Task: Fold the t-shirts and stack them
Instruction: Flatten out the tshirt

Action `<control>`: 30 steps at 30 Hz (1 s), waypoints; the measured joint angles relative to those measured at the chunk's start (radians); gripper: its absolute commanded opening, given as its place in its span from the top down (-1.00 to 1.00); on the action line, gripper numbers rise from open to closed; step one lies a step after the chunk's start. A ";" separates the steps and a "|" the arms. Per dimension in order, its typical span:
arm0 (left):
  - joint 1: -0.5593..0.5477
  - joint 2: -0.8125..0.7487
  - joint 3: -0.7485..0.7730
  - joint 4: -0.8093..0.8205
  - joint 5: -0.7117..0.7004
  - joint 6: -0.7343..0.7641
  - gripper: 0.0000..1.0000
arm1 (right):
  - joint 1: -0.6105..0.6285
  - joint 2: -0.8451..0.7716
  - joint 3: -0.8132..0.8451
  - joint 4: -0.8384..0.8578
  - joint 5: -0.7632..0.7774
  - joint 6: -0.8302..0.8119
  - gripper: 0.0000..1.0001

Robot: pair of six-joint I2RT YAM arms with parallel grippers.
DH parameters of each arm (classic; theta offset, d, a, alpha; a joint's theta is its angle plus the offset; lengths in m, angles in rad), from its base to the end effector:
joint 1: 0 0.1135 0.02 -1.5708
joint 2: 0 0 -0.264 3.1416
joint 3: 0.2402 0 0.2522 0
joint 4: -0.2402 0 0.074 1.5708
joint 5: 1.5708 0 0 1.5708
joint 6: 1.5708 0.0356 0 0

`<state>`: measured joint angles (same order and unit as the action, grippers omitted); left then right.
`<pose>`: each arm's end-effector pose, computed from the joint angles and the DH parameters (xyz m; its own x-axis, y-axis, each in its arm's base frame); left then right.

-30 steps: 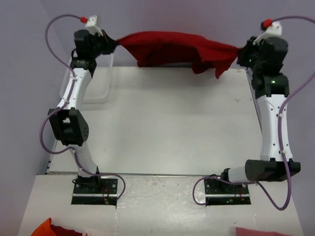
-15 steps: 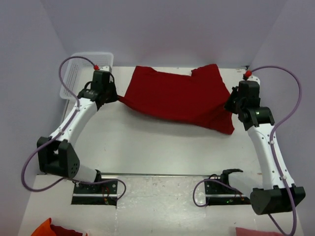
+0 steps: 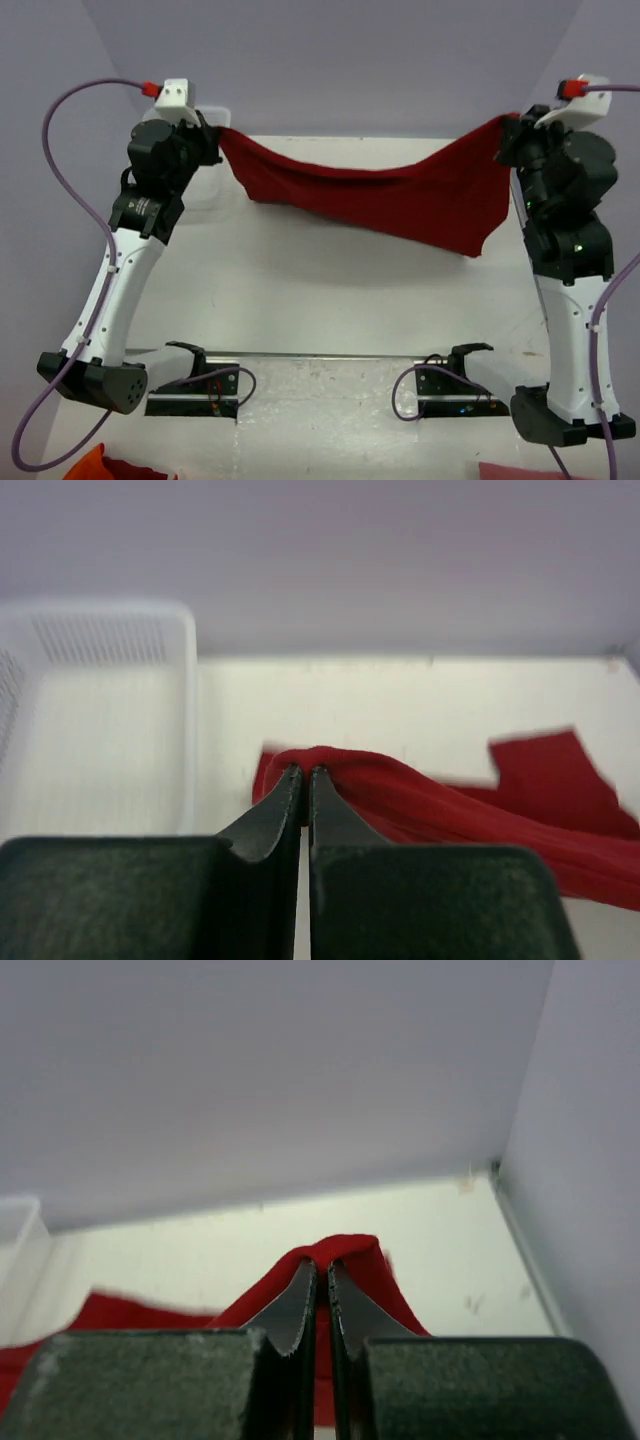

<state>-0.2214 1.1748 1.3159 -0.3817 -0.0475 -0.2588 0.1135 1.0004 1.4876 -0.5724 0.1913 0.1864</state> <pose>0.2527 -0.0552 0.4248 -0.2693 -0.2014 -0.9417 0.1091 0.9652 -0.2376 0.1740 0.0130 0.4941 -0.0688 0.1753 -0.9821 0.0914 0.9814 0.1688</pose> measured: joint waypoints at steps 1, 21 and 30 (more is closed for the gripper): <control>0.000 0.014 0.063 0.031 0.001 0.021 1.00 | 0.000 0.037 0.092 0.035 -0.001 -0.027 1.00; -0.001 0.200 0.634 0.287 0.100 0.188 1.00 | 0.078 0.183 0.810 0.135 -0.078 -0.299 1.00; 0.031 0.692 1.003 0.423 0.121 0.243 1.00 | 0.018 0.488 0.945 0.397 -0.103 -0.370 1.00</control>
<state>-0.1905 1.8671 2.3184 0.0410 0.0734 -0.0158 0.1314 1.4879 2.4321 -0.1749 0.0887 -0.1837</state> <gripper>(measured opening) 0.009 0.015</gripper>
